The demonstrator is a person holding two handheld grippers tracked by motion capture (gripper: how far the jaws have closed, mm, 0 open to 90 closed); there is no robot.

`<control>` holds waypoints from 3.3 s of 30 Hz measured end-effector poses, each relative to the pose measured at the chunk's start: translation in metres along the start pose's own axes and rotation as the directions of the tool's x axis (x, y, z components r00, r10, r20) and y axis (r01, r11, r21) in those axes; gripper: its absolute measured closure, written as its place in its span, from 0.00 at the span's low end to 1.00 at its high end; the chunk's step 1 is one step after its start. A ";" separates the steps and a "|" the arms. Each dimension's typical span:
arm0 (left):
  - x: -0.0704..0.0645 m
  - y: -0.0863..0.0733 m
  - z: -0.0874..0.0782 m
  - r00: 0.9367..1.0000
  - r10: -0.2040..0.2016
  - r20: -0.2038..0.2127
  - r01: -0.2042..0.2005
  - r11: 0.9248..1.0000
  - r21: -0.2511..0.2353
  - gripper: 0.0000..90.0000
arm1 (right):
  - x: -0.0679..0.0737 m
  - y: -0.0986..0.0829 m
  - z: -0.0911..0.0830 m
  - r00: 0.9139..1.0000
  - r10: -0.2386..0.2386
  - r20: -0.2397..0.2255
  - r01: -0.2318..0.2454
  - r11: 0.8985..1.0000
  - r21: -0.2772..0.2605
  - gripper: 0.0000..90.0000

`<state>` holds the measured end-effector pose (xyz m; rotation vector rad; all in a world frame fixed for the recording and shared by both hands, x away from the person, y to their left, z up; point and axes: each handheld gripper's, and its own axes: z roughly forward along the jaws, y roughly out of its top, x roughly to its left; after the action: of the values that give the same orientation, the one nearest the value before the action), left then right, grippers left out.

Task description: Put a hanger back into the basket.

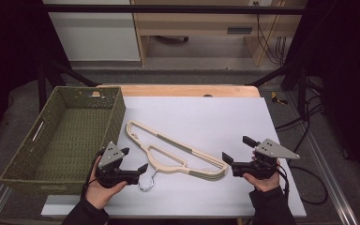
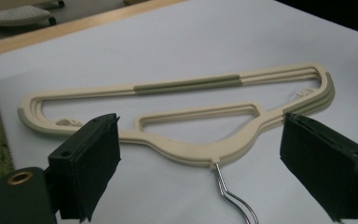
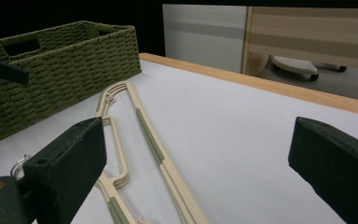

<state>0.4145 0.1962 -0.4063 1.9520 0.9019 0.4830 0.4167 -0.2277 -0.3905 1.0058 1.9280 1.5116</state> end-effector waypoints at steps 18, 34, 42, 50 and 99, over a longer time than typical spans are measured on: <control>-0.008 -0.027 0.049 0.999 -0.044 0.027 0.038 0.985 0.169 0.46 | 0.005 -0.002 0.007 1.000 0.004 -0.007 -0.004 1.000 0.021 0.06; -0.013 -0.035 0.073 0.996 -0.087 0.034 0.076 0.963 0.260 0.81 | 0.009 -0.004 0.014 1.000 0.001 -0.022 0.000 0.999 0.040 0.07; -0.018 -0.034 0.075 0.996 -0.086 0.017 0.078 0.960 0.268 0.89 | 0.013 -0.006 0.021 0.999 -0.003 -0.040 0.005 0.998 0.057 0.07; -0.019 -0.031 0.072 0.997 -0.078 -0.004 0.076 0.961 0.267 0.96 | 0.029 -0.013 0.044 0.996 -0.021 -0.092 0.031 0.993 0.111 0.10; -0.024 -0.002 0.038 0.999 -0.024 -0.024 0.028 0.974 0.225 0.98 | 0.135 -0.039 0.160 0.886 -0.335 -0.321 0.439 0.830 0.346 0.77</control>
<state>0.4226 0.1569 -0.4273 2.1399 1.0315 0.4003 0.4448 -0.0296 -0.4622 0.5300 2.5172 1.0553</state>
